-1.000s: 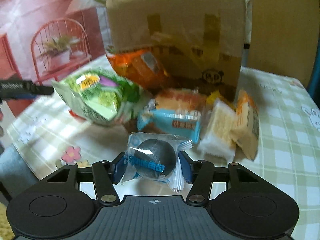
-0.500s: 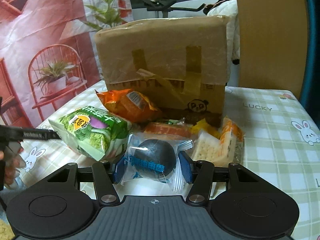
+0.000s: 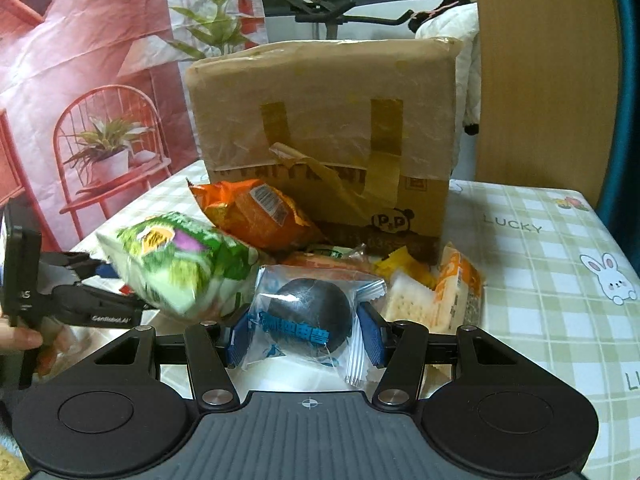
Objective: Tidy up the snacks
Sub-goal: 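Grasp the red packet with left tool while right tool holds round snack, then carry both snacks over the box and open both tools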
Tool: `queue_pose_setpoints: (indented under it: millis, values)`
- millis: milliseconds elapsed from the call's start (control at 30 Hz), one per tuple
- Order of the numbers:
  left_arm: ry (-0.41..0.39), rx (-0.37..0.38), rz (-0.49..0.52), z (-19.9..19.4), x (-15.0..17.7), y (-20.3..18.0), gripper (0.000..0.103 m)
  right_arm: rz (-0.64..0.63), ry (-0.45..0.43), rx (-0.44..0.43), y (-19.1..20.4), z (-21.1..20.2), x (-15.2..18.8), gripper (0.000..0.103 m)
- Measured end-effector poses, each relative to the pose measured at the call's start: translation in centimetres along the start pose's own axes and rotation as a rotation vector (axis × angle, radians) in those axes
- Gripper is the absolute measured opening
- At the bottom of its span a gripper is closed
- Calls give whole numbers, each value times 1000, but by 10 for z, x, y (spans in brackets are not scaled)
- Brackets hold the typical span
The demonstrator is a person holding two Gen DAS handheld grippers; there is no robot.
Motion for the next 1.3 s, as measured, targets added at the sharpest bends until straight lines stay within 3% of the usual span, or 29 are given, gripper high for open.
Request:
queue_pose_setpoints:
  millis: [267,400,533,600,700,767,867,1067,1300]
  values:
    - [9,40,-75,6,-3,12,77,24,20,-2,-4,6,6,52]
    - [35,60,-138,19,-6,22,96,24,22,-9,-1,6,9,52]
    - [23,59,-136,23,-6,25,97,29,22,-7,-3,5,9,52]
    - [10,58,-137,19,-5,25,88,38,26,-3,-5,5,9,52]
    - [2,64,-146,12,-6,28,64,43,27,-2,-8,6,9,52]
    - [-1,69,-165,7,-5,33,42,42,21,-4,-8,6,8,52]
    - [2,86,-218,2,-2,42,23,44,15,-7,-8,6,6,52]
    - [-22,50,-214,-18,1,52,19,44,1,-13,-6,4,2,52]
    - [-130,19,-248,-54,-26,63,18,33,-41,-12,-8,-2,-16,52]
Point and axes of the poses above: each gripper's, at about its wrist camera, not at the fingertips, and z roughly the way its jaws point, y to its left, x to its underside, the point moved 9 cm from there along z, roughly the way its jaws point, and after that the axes turned 11 degrees about x, right-handed, at the moved point
